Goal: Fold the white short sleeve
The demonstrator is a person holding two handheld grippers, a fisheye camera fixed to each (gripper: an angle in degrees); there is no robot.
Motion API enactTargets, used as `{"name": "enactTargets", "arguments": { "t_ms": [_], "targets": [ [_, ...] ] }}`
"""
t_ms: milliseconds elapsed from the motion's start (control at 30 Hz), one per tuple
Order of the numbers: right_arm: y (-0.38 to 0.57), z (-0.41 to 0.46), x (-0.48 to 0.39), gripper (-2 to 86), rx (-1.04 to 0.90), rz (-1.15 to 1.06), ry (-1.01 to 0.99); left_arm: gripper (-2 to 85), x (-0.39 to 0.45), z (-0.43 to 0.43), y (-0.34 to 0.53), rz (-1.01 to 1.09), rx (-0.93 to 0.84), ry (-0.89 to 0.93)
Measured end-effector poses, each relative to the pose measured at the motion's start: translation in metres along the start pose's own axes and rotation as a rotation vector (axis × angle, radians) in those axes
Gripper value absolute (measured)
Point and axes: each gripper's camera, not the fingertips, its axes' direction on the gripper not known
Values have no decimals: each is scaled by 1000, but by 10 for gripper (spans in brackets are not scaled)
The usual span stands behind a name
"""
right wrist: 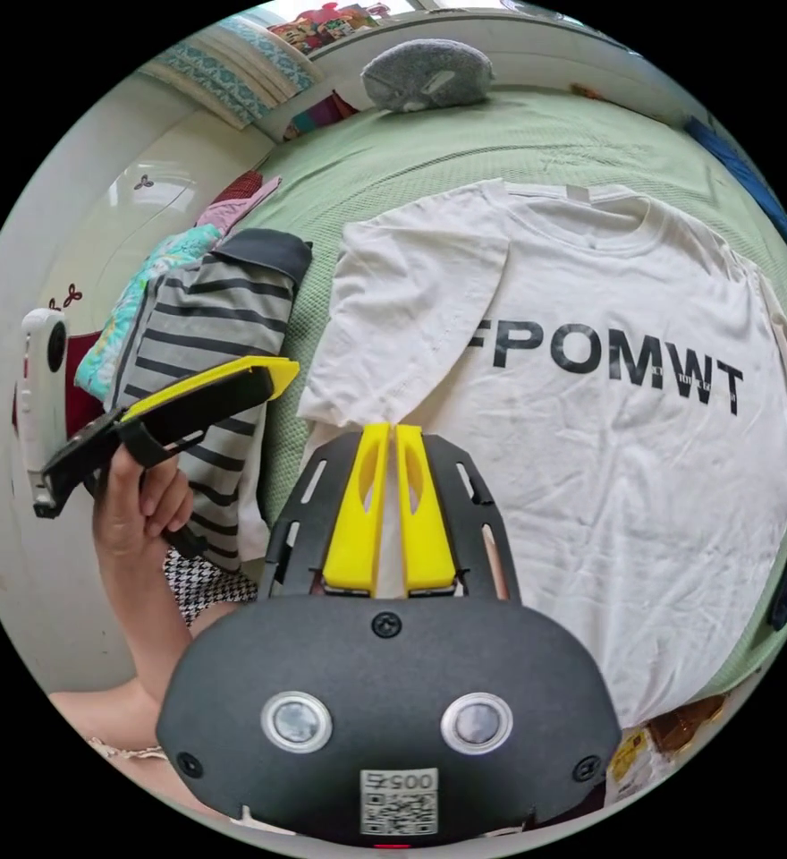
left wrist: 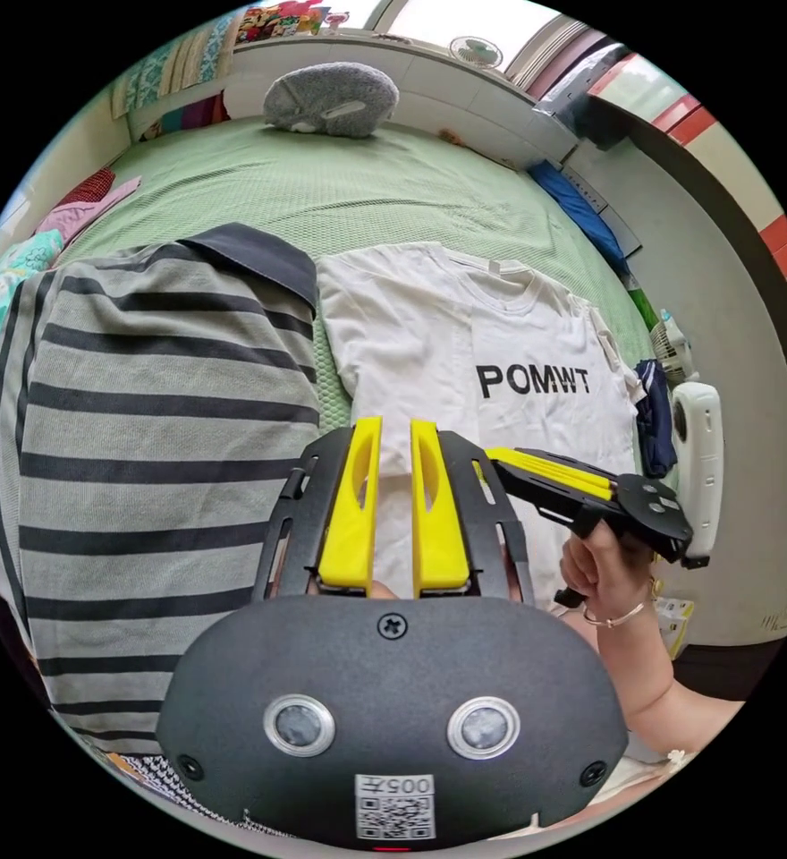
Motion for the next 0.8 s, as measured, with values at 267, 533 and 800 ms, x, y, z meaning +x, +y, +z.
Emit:
{"name": "enactTargets", "arguments": {
  "t_ms": [267, 533, 800],
  "targets": [
    [10, -2, 5, -9, -47, 31, 51, 68, 23, 30, -8, 32, -54, -52],
    [11, 0, -2, -7, -56, 18, 19, 63, 33, 64, -16, 16, -151, -106],
    [9, -4, -32, 10, 28, -45, 36, 63, 54, 80, -19, 50, -110, -101]
  ]
}}
